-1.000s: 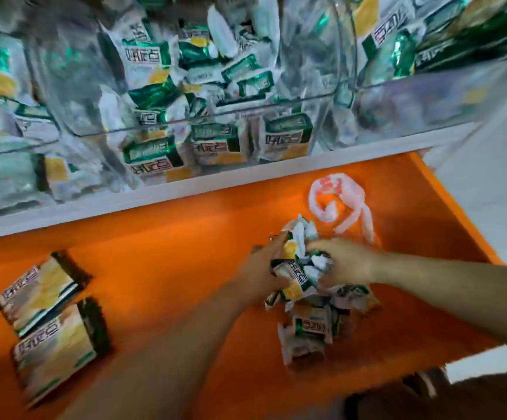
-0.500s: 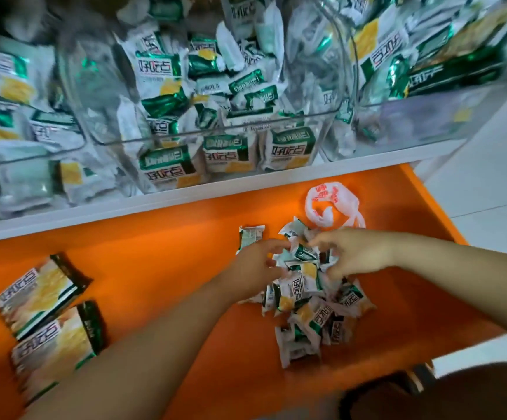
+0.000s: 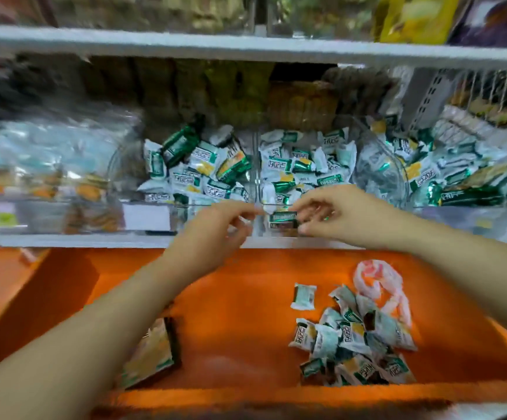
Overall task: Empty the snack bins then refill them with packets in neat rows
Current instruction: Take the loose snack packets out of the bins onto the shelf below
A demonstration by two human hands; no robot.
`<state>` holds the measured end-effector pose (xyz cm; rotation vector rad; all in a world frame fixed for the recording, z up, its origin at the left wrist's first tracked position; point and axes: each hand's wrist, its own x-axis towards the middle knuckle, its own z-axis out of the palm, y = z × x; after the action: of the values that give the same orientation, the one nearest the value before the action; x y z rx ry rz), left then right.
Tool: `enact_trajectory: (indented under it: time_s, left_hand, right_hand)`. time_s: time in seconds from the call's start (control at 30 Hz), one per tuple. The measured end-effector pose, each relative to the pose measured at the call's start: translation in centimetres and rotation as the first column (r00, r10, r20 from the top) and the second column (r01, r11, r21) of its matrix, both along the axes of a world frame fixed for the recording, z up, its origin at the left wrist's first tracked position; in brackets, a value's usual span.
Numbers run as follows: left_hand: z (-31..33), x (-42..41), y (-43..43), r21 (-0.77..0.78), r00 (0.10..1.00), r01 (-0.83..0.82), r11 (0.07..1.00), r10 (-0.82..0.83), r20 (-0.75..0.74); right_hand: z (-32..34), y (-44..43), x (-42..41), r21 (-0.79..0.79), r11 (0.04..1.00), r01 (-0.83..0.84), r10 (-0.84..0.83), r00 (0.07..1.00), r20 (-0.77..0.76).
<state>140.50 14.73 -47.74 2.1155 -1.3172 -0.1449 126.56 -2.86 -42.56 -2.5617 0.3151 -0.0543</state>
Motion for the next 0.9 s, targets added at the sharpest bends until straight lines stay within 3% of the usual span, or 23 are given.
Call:
enact_trajectory:
  time_s: [0.23, 0.5, 0.63, 0.8, 0.9]
  left_hand:
    - [1.9, 7.9, 7.6, -0.081, 0.912, -0.364, 0.928, 0.373, 0.172]
    - [1.0, 11.7, 9.6, 0.006, 0.886, -0.455, 0.891, 0.452, 0.106]
    - [0.2, 12.7, 9.6, -0.019, 0.894, -0.446, 0.895, 0.447, 0.044]
    - [-0.2, 13.3, 9.4, -0.084, 0.886, -0.462, 0.883, 0.463, -0.003]
    - [-0.3, 13.3, 9.4, -0.079, 0.888, -0.459, 0.885, 0.461, 0.003]
  right_hand:
    - [2.5, 3.9, 10.5, -0.093, 0.995, -0.045, 0.055, 0.994, 0.098]
    - [-0.2, 4.6, 22.5, -0.106, 0.990, 0.089, -0.080, 0.993, 0.083]
    - [-0.7, 4.3, 27.5, 0.003, 0.989, 0.148, -0.147, 0.978, 0.150]
    - [-1.8, 4.7, 31.4, 0.373, 0.884, 0.284, -0.341, 0.935, 0.096]
    - [-2.5, 4.6, 32.3, 0.357, 0.863, 0.356, -0.457, 0.853, 0.253]
